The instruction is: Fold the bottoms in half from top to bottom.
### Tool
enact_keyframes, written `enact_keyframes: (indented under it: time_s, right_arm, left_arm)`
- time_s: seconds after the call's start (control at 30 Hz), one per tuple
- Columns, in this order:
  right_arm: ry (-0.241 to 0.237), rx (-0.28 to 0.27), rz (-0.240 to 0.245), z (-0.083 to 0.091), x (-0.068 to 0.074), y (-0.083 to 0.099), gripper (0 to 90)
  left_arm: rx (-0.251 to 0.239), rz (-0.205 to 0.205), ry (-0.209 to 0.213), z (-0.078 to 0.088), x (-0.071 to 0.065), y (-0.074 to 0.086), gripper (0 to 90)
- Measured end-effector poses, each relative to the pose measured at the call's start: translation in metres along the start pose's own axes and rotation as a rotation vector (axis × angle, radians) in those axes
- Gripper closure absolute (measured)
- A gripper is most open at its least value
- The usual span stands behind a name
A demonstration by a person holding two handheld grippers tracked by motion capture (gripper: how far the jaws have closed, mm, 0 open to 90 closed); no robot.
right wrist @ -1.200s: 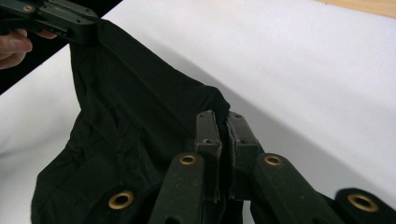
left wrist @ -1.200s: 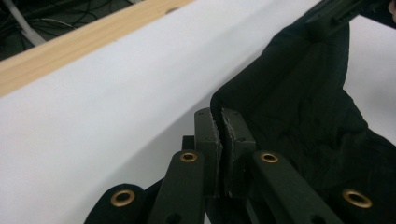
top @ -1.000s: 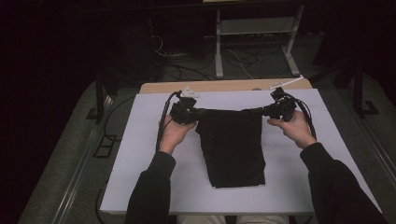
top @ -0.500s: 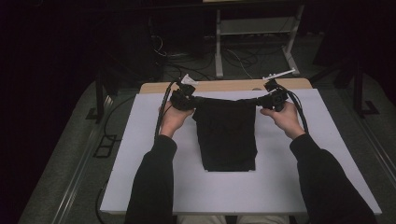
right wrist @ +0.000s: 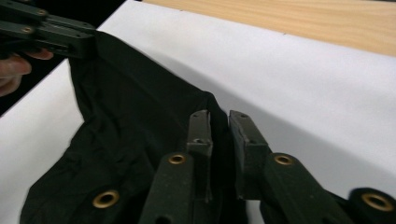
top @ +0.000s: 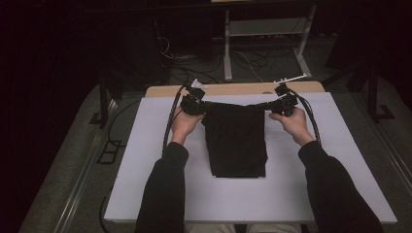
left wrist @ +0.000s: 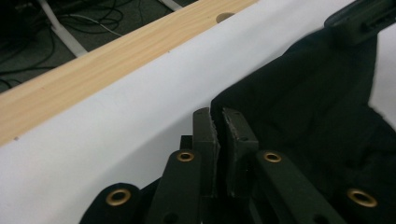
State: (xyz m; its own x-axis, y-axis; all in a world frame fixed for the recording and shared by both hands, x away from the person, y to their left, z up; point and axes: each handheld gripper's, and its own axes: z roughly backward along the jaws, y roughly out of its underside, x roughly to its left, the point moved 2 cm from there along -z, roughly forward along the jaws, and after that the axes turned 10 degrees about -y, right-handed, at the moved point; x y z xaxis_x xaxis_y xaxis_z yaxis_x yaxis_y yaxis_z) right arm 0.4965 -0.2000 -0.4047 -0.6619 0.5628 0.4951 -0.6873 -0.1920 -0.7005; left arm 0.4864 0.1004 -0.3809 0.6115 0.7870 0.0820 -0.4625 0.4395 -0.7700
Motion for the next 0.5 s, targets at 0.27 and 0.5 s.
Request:
enact_keyframes:
  time_s: [0.27,0.5]
  right_arm:
    - [0.025,-0.014,0.012,0.010,-0.005,0.010,52.9]
    - [0.030,-0.038,0.012,0.019,-0.010,0.025,35.2]
  left_arm:
    - [-0.038,0.036,-0.042,0.002,-0.003,0.013,55.7]
    - [-0.093,0.140,-0.016,0.004,0.005,0.028,30.2]
